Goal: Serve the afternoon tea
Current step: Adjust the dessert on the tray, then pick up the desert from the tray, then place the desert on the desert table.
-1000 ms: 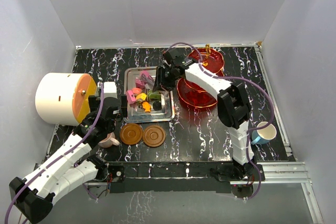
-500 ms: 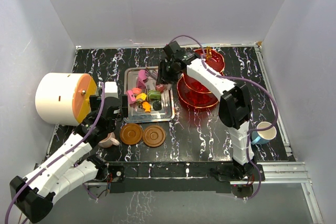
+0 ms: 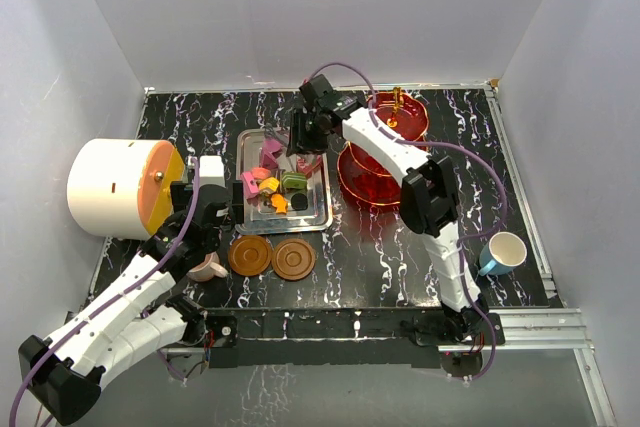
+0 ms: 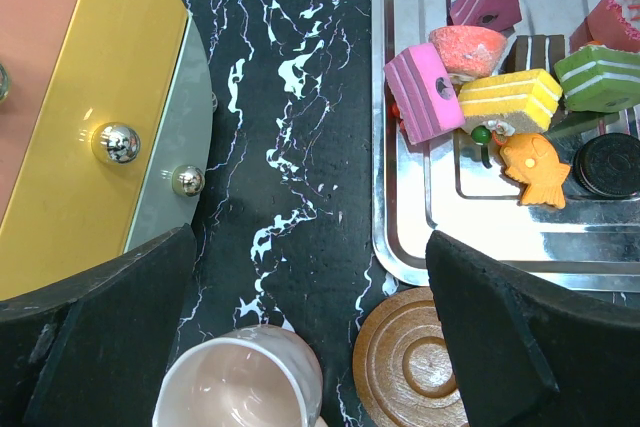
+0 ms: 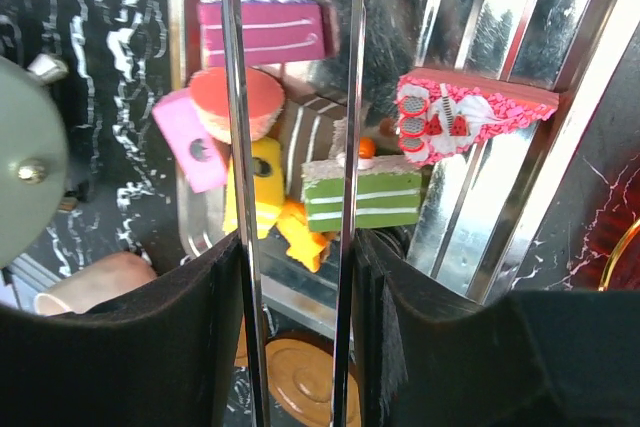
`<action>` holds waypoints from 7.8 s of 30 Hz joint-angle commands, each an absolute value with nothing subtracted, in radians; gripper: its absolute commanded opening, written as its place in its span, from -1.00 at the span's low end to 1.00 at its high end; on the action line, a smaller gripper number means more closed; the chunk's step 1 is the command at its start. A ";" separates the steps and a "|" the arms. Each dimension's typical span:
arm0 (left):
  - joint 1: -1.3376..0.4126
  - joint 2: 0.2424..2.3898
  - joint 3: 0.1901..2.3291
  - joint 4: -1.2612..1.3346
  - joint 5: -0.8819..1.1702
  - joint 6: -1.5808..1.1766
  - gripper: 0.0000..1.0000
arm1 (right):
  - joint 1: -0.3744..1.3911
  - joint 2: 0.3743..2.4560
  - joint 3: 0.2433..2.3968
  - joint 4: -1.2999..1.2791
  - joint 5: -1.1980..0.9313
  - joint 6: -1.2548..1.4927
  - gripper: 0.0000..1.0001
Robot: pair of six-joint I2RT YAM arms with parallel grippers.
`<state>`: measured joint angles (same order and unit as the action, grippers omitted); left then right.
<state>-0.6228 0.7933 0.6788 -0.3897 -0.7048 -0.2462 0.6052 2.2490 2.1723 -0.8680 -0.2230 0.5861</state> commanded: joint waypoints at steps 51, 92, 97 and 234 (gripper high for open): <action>-0.617 0.788 0.683 -0.376 -0.711 -0.238 0.97 | 0.598 2.190 2.060 -0.705 -0.455 0.580 -0.53; -0.617 0.795 0.686 -0.378 -0.712 -0.241 0.97 | 0.658 2.137 2.140 -1.007 -0.075 0.430 -0.50; -0.617 0.795 0.685 -0.377 -0.710 -0.241 0.97 | 0.660 2.156 2.142 -0.997 -0.089 0.430 -0.44; -0.617 0.804 0.692 -0.378 -0.665 -0.242 0.97 | 1.023 1.926 1.687 -1.368 0.706 0.425 -0.38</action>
<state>-0.6228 0.8124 0.6788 -0.3893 -0.6613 -0.2432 1.0084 1.9373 1.6272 -1.3815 0.7177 0.4194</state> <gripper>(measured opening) 0.986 0.301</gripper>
